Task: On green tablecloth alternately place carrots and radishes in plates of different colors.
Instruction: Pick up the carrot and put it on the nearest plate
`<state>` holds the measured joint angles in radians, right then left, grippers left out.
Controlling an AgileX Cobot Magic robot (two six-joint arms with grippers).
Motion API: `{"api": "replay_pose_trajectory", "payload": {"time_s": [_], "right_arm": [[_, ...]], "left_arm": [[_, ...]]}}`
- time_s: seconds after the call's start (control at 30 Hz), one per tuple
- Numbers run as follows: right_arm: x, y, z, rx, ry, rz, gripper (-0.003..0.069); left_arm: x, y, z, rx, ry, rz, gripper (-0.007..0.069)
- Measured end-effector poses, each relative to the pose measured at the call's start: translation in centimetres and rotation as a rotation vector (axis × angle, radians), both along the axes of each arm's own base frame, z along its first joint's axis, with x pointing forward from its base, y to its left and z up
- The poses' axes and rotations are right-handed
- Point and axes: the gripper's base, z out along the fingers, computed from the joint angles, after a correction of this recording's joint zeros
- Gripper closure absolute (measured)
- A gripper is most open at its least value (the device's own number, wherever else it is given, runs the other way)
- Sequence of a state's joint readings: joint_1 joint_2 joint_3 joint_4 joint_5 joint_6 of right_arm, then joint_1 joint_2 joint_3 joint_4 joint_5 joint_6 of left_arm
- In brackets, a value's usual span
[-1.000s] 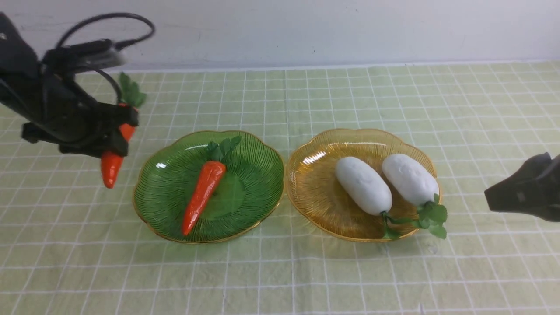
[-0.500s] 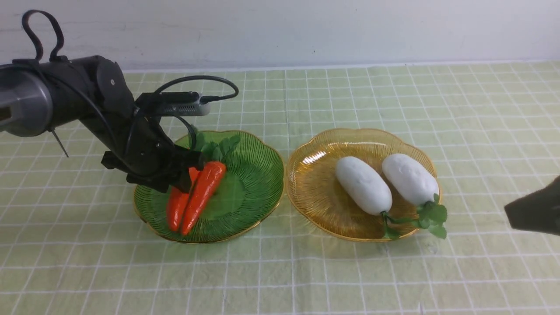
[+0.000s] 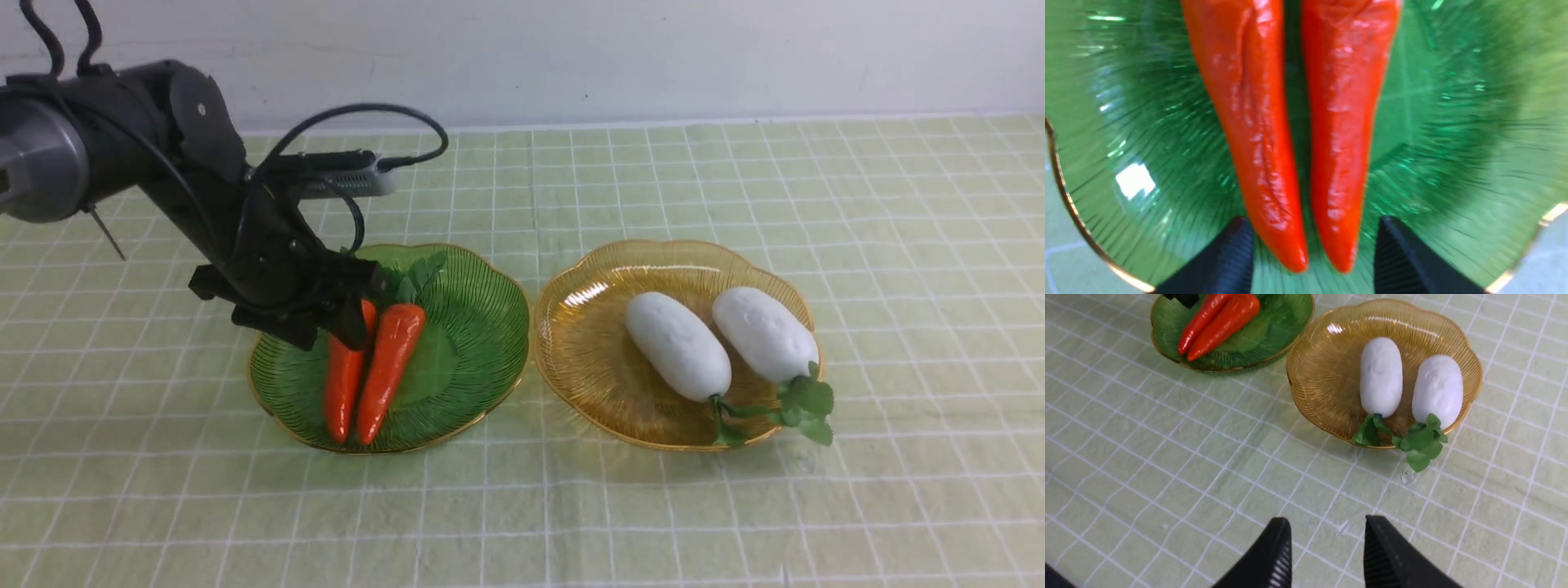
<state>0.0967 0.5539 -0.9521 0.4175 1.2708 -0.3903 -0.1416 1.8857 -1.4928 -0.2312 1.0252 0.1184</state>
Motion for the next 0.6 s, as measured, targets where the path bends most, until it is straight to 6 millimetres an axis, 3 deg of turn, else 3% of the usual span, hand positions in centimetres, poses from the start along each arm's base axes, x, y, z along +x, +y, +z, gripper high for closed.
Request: {"api": "replay_pose_trajectory", "payload": {"time_s": [0.1, 0.27, 0.37, 0.43, 0.53, 0.6], "right_arm": [[-0.9, 0.0, -1.8, 0.026, 0.036, -0.017, 0.0424], [-0.7, -0.5, -3.9, -0.010, 0.101, -0.068, 0.0469], [-1.0, -1.0, -4.2, -0.032, 0.096, -0.118, 0.0531], [-2.0, -1.6, -4.2, -0.048, 0.058, -0.176, 0.0620], [-3.1, -2.3, -4.4, -0.063, -0.008, -0.240, 0.0660], [-3.5, -3.0, -4.7, -0.074, -0.156, -0.303, 0.0669]], "left_arm": [[0.0, -0.2, 1.7, -0.019, 0.020, -0.016, 0.0438], [-0.4, -0.7, 2.1, -0.074, 0.078, -0.027, 0.0592], [-0.5, -1.0, 2.2, -0.102, 0.085, -0.038, 0.0622], [-0.7, -1.2, 2.3, -0.115, 0.094, -0.059, 0.0632], [-0.7, -1.2, 2.3, -0.117, 0.097, -0.062, 0.0632], [-0.7, -1.2, 2.3, -0.117, 0.097, -0.063, 0.0632]]}}
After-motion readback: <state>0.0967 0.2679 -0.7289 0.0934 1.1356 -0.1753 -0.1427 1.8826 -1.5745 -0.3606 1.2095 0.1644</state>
